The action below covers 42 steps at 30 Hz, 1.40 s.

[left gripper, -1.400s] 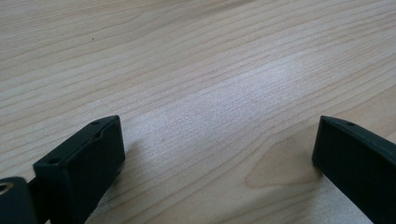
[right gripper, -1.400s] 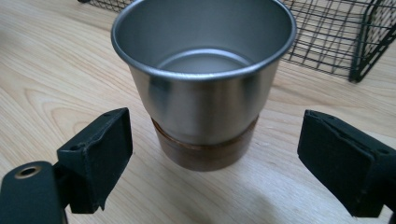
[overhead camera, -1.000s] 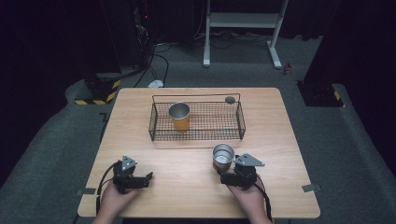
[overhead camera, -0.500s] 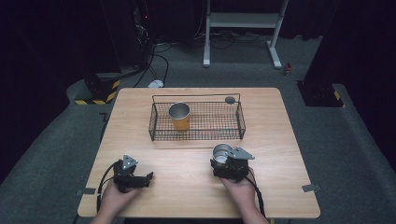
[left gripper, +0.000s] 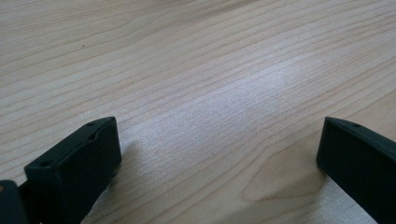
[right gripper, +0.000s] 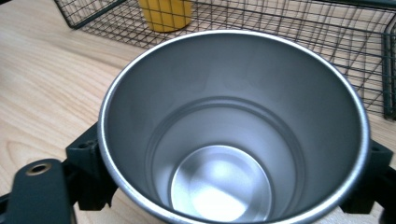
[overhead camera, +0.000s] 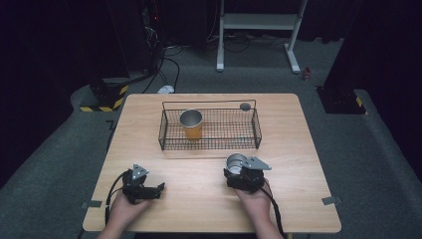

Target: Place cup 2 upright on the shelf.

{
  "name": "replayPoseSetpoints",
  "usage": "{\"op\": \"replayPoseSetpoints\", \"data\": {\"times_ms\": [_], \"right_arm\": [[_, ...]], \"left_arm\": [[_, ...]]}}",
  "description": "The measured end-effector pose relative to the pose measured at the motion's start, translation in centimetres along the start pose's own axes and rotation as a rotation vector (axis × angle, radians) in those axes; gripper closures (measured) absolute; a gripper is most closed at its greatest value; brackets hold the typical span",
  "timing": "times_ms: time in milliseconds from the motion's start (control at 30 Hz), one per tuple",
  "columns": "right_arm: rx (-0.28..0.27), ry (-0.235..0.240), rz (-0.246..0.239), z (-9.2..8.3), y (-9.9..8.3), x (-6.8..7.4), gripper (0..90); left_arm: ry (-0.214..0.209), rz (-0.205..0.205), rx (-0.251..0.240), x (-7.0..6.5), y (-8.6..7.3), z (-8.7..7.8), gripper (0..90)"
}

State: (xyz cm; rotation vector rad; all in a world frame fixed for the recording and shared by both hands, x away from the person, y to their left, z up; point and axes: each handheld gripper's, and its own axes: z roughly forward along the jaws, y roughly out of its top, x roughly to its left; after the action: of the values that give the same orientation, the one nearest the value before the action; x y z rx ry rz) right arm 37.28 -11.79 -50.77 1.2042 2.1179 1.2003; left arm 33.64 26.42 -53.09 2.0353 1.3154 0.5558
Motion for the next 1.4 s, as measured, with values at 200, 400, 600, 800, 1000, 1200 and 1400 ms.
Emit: {"op": "replayPoseSetpoints", "data": {"times_ms": [200,400,600,800,1000,1200,1400], "right_arm": [[-0.003,-0.006,-0.009,-0.2,-0.1,0.1,15.3],[-0.008,-0.006,-0.011,-0.4,-0.1,0.0,16.2],[-0.014,-0.013,-0.013,-0.7,-0.1,0.1,16.7],[-0.016,-0.017,-0.023,-0.8,-0.1,0.1,17.4],[-0.015,-0.016,-0.024,-0.8,-0.1,0.0,17.5],[-0.012,-0.018,-0.027,-0.9,0.0,0.0,17.7],[-0.010,-0.020,-0.026,-1.1,0.0,0.1,18.1]], "left_arm": [[0.000,-0.004,-0.001,0.0,0.0,0.0,0.1],[0.000,-0.005,-0.001,0.0,0.0,0.1,0.1],[0.000,-0.005,-0.001,0.0,0.0,0.1,0.1],[-0.001,-0.005,-0.001,0.0,0.0,0.1,0.1],[-0.002,-0.005,0.000,0.0,0.1,0.1,0.1],[-0.001,-0.005,-0.001,0.0,0.0,0.1,0.1],[-0.001,-0.005,-0.001,0.0,0.0,0.1,0.1]]}}
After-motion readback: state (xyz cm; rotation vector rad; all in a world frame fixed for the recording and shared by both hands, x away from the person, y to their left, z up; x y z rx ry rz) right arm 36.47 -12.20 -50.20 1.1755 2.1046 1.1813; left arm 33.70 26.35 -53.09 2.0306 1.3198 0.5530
